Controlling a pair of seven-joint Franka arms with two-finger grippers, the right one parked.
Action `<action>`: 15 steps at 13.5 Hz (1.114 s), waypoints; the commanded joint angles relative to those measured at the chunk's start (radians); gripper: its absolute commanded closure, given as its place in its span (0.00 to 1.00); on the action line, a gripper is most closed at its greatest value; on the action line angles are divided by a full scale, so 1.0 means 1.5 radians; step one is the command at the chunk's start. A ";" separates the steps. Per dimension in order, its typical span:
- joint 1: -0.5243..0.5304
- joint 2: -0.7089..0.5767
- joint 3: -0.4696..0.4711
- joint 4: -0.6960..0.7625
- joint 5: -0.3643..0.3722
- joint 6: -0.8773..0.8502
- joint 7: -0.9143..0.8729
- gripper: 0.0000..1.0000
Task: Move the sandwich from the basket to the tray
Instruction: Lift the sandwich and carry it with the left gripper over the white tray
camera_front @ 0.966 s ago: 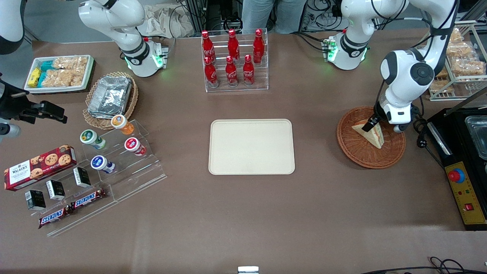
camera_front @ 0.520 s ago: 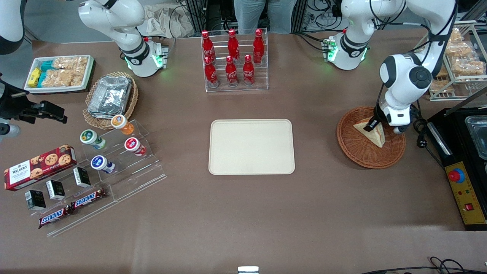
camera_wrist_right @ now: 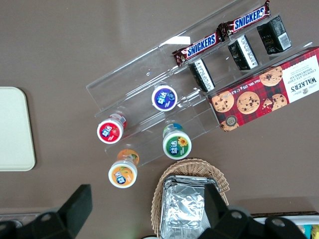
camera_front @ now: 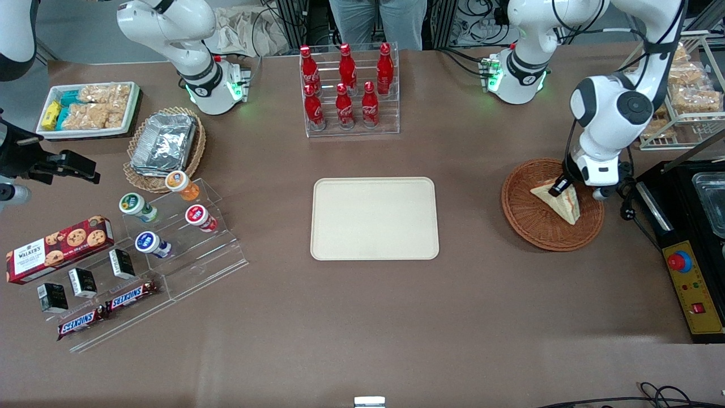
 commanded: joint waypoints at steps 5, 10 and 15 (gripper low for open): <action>-0.055 -0.106 -0.003 0.233 0.001 -0.398 0.128 1.00; -0.141 -0.032 -0.004 0.435 -0.026 -0.562 0.142 1.00; -0.281 0.015 -0.005 0.493 -0.060 -0.543 0.098 1.00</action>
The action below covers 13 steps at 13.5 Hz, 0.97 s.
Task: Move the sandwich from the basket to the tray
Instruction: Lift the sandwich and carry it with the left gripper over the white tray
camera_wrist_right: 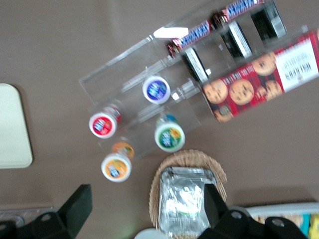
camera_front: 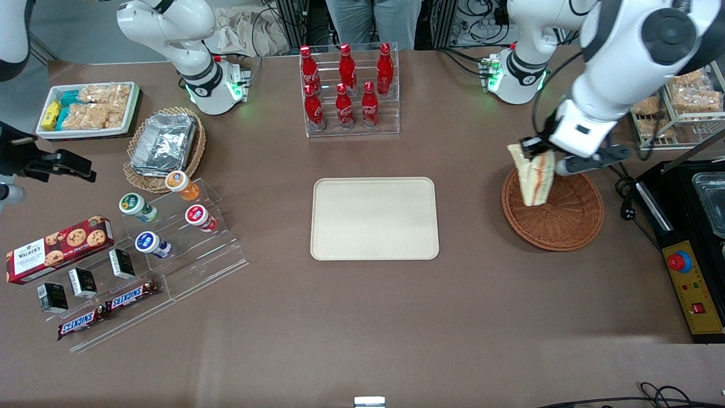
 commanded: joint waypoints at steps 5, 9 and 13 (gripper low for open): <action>-0.137 0.120 0.007 0.114 0.003 0.009 -0.109 1.00; -0.173 0.158 0.007 0.112 0.005 0.070 -0.149 1.00; -0.196 0.194 0.007 0.107 0.007 0.113 -0.150 1.00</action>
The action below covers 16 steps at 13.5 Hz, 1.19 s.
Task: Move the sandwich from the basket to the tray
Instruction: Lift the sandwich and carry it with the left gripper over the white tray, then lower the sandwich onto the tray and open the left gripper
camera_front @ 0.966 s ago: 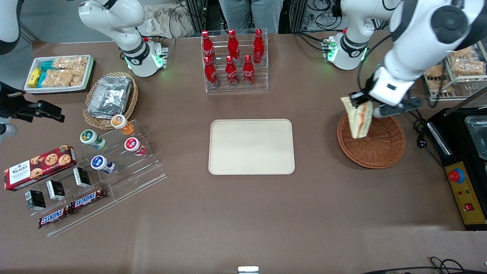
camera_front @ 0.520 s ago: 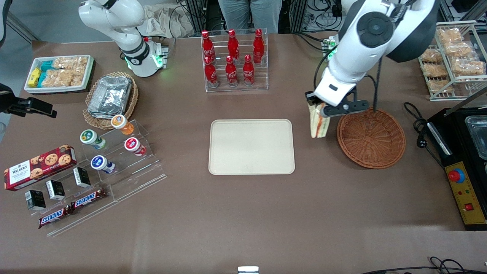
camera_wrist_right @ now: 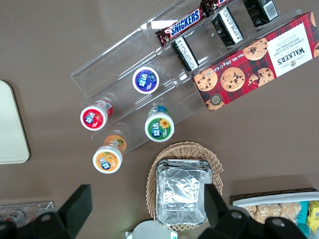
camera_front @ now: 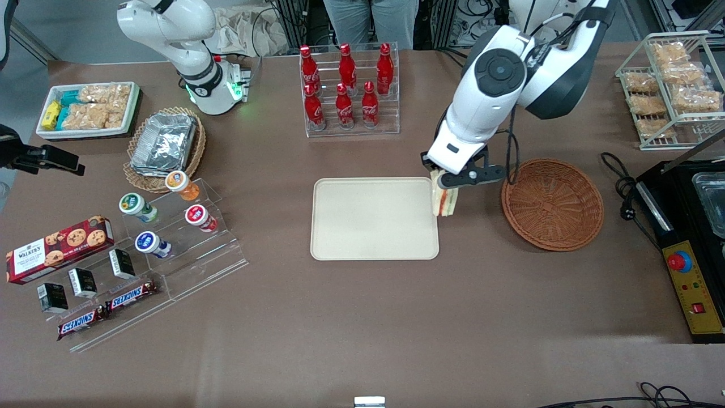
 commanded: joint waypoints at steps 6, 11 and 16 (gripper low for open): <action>-0.029 0.048 0.009 -0.063 0.015 0.133 -0.012 1.00; -0.045 0.109 0.009 -0.099 0.041 0.212 -0.009 1.00; -0.061 0.170 0.009 -0.100 0.044 0.254 -0.009 1.00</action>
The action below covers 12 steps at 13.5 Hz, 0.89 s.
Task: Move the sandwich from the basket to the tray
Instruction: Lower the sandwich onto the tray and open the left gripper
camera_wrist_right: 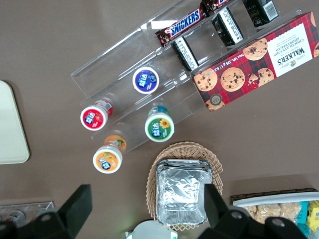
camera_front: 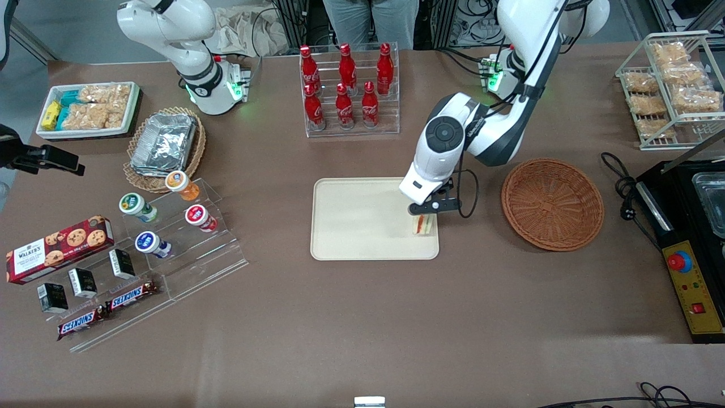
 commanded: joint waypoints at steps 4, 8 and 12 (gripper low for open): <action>-0.016 0.042 0.008 0.005 0.012 0.013 -0.008 1.00; -0.016 0.059 0.008 0.005 0.012 0.017 -0.008 1.00; -0.016 0.062 0.008 0.010 0.012 0.019 -0.011 0.00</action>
